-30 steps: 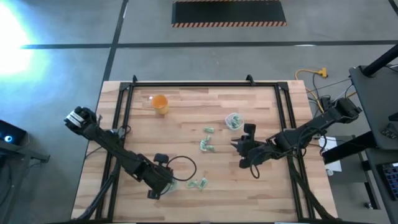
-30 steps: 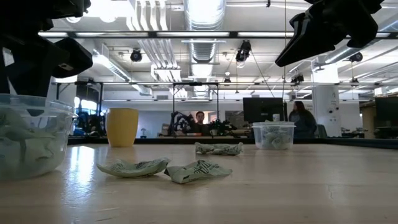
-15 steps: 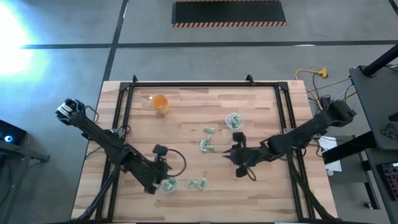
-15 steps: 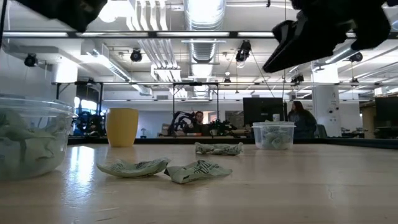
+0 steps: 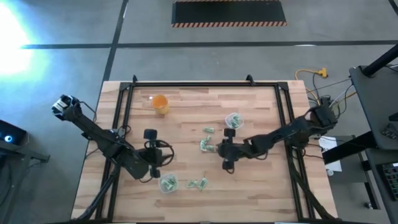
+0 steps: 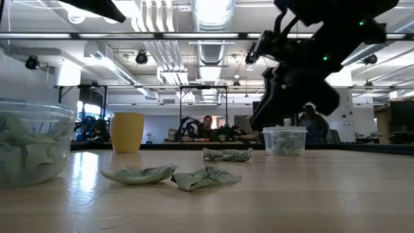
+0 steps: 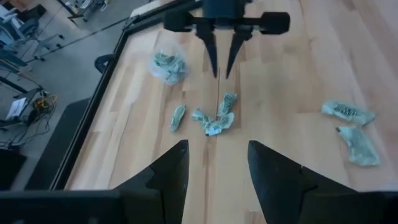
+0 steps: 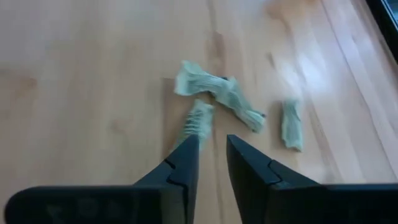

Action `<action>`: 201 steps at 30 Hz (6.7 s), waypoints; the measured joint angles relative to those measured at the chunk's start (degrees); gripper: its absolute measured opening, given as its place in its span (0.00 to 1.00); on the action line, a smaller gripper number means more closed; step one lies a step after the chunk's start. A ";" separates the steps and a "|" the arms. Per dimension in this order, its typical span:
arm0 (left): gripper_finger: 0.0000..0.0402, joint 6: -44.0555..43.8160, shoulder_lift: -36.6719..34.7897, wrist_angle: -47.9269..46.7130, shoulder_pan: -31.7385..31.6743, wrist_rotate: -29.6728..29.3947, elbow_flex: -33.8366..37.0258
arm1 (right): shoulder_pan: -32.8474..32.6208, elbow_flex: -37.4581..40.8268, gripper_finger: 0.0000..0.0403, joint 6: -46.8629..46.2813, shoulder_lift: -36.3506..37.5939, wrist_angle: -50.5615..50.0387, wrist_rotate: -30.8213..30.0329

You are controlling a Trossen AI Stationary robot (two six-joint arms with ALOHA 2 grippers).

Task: Pick and place Stevia / Truvia into bins
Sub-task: Put the green stevia packet into the top transparent container, then put the green stevia packet into the bottom transparent container

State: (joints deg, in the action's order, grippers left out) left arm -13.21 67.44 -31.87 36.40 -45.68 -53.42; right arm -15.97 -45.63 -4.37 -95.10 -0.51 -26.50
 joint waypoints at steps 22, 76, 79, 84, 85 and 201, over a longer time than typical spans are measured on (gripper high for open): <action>0.37 0.50 2.49 -0.09 -0.02 0.05 0.01 | 4.00 -0.04 0.43 -2.32 -4.84 2.17 6.12; 0.37 0.43 2.49 -0.14 -0.02 0.03 0.03 | 6.51 -0.87 0.02 3.33 2.08 -5.64 5.74; 0.37 0.44 2.49 -0.12 -0.02 0.03 0.03 | 6.10 -0.83 0.02 2.20 6.10 -9.59 2.22; 0.37 0.45 2.49 -0.12 -0.02 0.03 0.05 | 6.10 0.03 0.02 -2.55 12.34 -18.02 -5.01; 0.37 0.45 2.49 -0.10 -0.02 0.01 0.05 | 6.10 0.33 0.02 -3.75 13.33 -19.97 -6.91; 0.37 11.93 24.87 16.03 -4.59 32.54 -9.71 | 6.80 7.46 0.19 12.10 10.56 9.79 26.57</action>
State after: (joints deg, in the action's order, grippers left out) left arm -1.28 92.32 -15.84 31.82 -13.14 -63.13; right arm -9.16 -38.17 7.73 -84.54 9.28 0.08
